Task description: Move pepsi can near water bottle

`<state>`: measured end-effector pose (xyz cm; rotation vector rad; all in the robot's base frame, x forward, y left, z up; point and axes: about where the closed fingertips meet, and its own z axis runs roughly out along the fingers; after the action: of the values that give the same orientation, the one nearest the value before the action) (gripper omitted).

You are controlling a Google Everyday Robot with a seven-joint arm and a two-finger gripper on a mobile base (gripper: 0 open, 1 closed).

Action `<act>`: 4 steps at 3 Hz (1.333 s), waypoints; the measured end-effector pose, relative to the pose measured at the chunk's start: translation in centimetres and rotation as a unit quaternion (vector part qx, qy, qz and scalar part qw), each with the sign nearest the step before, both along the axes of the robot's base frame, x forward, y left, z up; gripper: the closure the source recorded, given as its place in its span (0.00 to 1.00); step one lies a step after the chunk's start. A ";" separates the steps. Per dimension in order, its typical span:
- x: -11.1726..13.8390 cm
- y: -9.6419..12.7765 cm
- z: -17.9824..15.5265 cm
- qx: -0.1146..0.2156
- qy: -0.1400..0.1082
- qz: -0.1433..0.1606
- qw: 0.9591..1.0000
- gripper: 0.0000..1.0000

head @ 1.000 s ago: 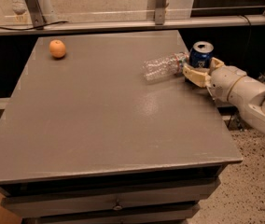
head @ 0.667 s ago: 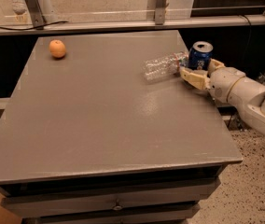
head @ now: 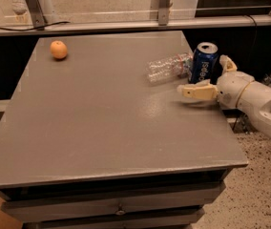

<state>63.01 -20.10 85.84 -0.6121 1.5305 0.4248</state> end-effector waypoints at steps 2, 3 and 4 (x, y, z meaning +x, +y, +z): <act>-3.8 -4.2 5.5 -0.035 -0.059 0.034 0.997 0.00; -6.0 -6.5 9.0 -0.056 -0.095 0.065 0.992 0.00; -6.8 -5.9 9.9 -0.055 -0.105 0.088 0.989 0.00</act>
Offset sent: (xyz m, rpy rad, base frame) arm -0.0723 -0.0795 0.1025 -0.1197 -0.2284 0.1505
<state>56.24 -25.98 95.78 -0.8555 1.3094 0.3971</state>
